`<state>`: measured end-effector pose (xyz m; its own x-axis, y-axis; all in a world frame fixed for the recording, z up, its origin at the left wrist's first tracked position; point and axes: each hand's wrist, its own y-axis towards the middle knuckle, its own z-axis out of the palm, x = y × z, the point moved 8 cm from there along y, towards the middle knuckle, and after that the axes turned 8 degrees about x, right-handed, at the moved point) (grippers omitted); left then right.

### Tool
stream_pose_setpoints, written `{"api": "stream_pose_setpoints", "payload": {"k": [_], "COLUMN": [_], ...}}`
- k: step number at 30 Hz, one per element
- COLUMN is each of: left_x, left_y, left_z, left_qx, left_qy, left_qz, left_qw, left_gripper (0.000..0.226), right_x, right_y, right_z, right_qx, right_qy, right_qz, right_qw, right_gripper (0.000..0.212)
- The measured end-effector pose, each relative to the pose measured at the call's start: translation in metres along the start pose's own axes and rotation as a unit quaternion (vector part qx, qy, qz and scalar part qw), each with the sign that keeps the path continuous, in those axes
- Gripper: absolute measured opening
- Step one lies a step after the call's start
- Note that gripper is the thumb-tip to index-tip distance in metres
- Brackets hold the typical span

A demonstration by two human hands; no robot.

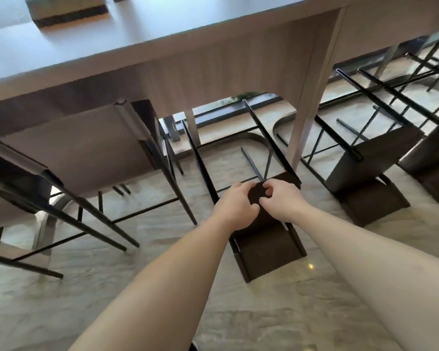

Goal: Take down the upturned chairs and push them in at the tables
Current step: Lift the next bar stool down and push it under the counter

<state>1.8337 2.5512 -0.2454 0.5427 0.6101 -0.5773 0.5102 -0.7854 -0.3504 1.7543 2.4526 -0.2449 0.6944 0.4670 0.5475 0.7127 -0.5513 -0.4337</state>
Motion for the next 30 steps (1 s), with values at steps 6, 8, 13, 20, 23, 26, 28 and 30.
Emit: {"api": "stream_pose_setpoints", "payload": {"k": [6, 8, 13, 20, 23, 26, 28, 30], "left_x": [-0.019, -0.016, -0.001, 0.031, 0.045, 0.070, 0.099, 0.131], "left_y": [0.021, 0.032, 0.059, 0.101, 0.137, 0.182, 0.211, 0.234], "left_z": [0.034, 0.039, 0.053, 0.123, 0.169, 0.229, 0.282, 0.330], "left_qx": [0.003, 0.001, 0.000, 0.021, 0.018, 0.014, 0.024, 0.030], "left_qy": [-0.014, -0.008, -0.014, -0.032, -0.028, -0.037, -0.061, -0.076], "left_qz": [-0.009, -0.010, -0.013, -0.028, -0.025, -0.024, -0.027, -0.035], "left_qw": [1.000, 1.000, 1.000, 0.999, 0.999, 0.999, 0.997, 0.996], "left_gripper": [0.062, 0.062, 0.060, 0.060, 0.060, 0.060, 0.060, 0.059], "right_x": [-0.038, -0.043, -0.058, -0.115, -0.156, -0.210, -0.254, -0.296], "right_y": [0.009, 0.017, 0.040, 0.078, 0.110, 0.156, 0.188, 0.217], "right_z": [-0.005, -0.003, 0.001, 0.043, 0.069, 0.109, 0.151, 0.192], "right_qx": [0.029, 0.028, 0.020, 0.046, 0.047, 0.048, 0.068, 0.086], "right_qy": [-0.006, -0.003, -0.012, -0.041, -0.061, -0.076, -0.076, -0.068], "right_qz": [0.011, 0.011, 0.019, 0.014, 0.002, 0.002, 0.016, 0.031], "right_qw": [1.000, 1.000, 1.000, 0.998, 0.997, 0.996, 0.995, 0.993], "right_gripper": [0.054, 0.054, 0.053, 0.056, 0.054, 0.050, 0.047, 0.042]}}
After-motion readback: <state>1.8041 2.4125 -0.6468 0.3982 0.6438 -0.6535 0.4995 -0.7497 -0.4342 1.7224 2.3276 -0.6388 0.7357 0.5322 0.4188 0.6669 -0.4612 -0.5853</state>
